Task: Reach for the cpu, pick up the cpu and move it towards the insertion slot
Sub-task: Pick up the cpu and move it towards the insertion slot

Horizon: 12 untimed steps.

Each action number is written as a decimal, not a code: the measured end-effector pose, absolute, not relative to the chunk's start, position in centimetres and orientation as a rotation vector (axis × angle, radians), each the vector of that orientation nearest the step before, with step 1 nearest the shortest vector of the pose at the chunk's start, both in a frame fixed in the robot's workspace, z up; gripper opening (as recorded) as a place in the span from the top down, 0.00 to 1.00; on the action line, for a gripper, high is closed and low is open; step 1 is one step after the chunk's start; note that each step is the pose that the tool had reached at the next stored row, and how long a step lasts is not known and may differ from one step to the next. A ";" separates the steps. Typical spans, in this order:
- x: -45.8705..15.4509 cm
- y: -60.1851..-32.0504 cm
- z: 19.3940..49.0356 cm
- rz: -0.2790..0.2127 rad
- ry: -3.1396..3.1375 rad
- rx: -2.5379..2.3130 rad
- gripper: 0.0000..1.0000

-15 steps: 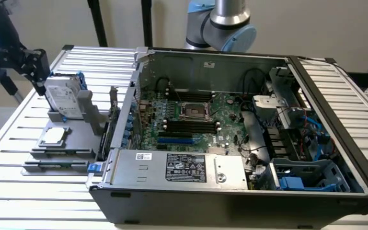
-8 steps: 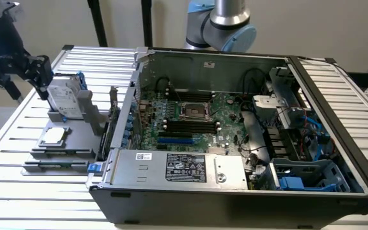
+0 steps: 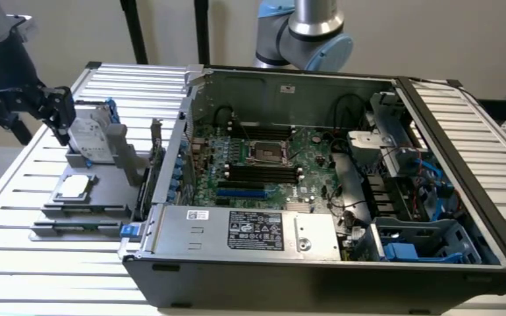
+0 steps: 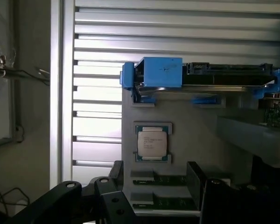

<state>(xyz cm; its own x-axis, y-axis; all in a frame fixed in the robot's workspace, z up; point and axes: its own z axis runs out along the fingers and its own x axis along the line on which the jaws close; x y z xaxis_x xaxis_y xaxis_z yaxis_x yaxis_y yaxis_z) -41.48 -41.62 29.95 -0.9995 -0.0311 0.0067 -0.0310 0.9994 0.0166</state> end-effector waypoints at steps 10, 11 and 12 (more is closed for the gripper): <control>-41.5 -42.1 28.1 -0.026 -3.134 0.049 0.35; -41.5 -42.1 28.0 -0.026 -3.134 0.049 0.35; -41.5 -42.1 27.8 -0.026 -3.134 0.049 0.35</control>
<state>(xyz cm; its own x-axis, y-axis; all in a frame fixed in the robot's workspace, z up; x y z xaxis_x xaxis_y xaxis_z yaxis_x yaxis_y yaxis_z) -41.49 -42.14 27.78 -0.9995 -0.0310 0.0068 -0.0309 0.9994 0.0166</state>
